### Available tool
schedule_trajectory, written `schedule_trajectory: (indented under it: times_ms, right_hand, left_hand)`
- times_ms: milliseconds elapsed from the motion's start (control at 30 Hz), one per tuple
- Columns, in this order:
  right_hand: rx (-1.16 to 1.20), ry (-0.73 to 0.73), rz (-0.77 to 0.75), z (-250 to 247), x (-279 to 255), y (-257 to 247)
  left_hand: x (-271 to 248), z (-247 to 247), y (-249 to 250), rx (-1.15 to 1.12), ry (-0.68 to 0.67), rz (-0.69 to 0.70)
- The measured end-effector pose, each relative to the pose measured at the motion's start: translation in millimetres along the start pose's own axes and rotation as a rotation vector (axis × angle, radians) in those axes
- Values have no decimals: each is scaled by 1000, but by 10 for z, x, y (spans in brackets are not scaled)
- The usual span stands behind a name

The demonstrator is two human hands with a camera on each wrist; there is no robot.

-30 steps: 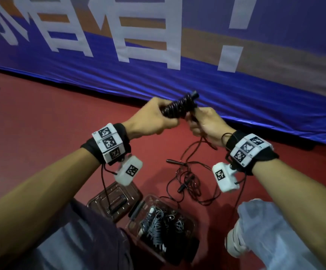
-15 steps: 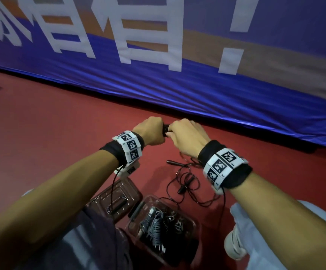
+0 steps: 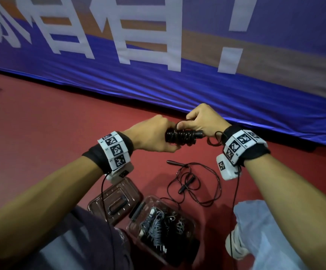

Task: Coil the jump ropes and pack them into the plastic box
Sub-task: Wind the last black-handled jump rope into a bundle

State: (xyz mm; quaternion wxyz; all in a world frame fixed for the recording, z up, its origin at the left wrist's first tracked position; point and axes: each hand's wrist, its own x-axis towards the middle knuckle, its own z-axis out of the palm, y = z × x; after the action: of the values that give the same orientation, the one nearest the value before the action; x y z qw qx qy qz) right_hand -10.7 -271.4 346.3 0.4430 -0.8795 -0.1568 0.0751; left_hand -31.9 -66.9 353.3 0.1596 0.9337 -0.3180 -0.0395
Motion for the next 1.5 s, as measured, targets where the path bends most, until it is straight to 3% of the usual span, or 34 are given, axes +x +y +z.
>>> schedule_trajectory:
  times_ms: [133,233,300,400,467,533,700,800,900,1067,1167,1267,1400,1500]
  right_hand:
    - [160,61,0,121,88,61]
    - [152,107,-11,260,57,78]
    - [211,169,109,420,112,70]
    - [43,250,161,789,197,22]
    - [-136,226,151,1014,261,49]
    - [-173,205,157,1169,237,14]
    - [-428,-19,44,1138,-43,-221]
    - [-525,-153,82,1087,-213,-292]
    - [-756,-141,-80,986,-294,-321]
    - [-976,-24,-367,603,-160,-295]
    - [-912,-10,-581,413,-122,-270]
    - [-833,77,-713,322,-105,-195]
    - [-717,324,-773,195,-75,-162]
    - [-535,482,-644,54,-93,-177]
  left_hand:
    - [-16,-185,154,-346,38,25]
    - [41,-252,335,-538,192,33]
    - [110,-272,369,-562,324,-60]
    - [251,-262,218,-470,432,-253]
    - [314,-210,73,-321,382,-321]
    - [341,-152,-19,-148,285,-359]
    - [341,-147,-86,45,90,-478]
    - [280,-113,-108,138,-97,-549]
    - [234,-91,-106,174,-236,-589]
    - [223,-184,-193,65,-298,-581]
    - [202,-123,-194,-62,-495,-544]
    - [181,-73,-179,-245,-579,-496]
    - [138,-60,-135,-638,-661,-442]
    - [137,-77,7,-835,-639,-463]
